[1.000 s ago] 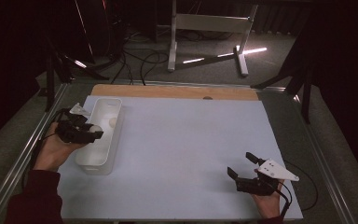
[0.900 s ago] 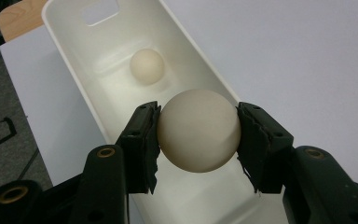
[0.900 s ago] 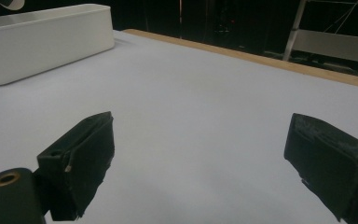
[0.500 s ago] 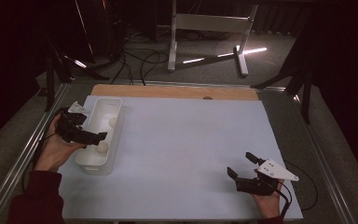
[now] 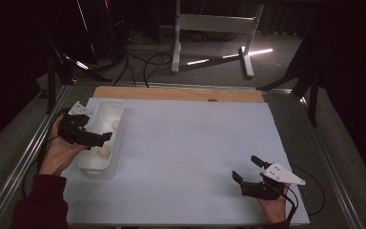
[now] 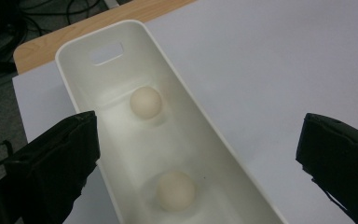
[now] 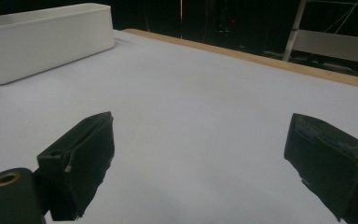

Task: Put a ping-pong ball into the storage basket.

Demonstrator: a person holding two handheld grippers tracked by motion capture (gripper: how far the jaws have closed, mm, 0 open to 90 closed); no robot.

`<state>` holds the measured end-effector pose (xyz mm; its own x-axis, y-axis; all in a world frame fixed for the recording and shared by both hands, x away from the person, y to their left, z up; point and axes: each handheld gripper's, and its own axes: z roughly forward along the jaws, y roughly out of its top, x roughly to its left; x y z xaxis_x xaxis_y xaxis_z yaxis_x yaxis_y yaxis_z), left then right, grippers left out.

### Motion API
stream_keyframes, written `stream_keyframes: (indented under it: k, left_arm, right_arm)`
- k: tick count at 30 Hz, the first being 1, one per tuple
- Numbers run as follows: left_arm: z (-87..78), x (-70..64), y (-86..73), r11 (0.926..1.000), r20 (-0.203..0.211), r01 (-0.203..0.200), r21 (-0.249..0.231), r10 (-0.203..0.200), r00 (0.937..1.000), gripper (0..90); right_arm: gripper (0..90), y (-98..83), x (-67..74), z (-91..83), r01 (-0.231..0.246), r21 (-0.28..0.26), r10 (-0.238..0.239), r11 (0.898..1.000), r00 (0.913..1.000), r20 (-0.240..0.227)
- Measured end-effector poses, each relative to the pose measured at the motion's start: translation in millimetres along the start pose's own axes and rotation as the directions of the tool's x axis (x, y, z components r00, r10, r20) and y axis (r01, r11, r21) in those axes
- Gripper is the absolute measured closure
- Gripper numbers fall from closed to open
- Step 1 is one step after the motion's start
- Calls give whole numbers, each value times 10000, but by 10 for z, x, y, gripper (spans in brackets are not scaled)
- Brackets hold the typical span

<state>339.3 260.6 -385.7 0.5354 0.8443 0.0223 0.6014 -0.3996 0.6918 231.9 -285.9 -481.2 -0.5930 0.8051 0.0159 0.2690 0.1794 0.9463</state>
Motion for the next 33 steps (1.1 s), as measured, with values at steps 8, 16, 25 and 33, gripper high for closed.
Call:
stream_keyframes:
  k: [8,16,25,33]
  left_arm:
    - [12,-78,30,9994,69,-100,-318,103,9999,0]
    - [30,-171,59,9978,181,-218,-630,230,9996,0]
    - [38,-283,74,9937,261,-306,-1080,336,9991,0]
    - [41,-370,75,9900,343,-374,-1363,424,9985,0]
  right_arm:
    - [81,0,6,6,-5,14,5,10000,10000,-7]
    - [81,-1,7,9,1,17,-1,10000,10000,-29]
    - [81,-1,3,6,-6,19,6,10000,10000,-23]
    - [81,1,-1,1,3,-8,-3,10000,10000,-25]
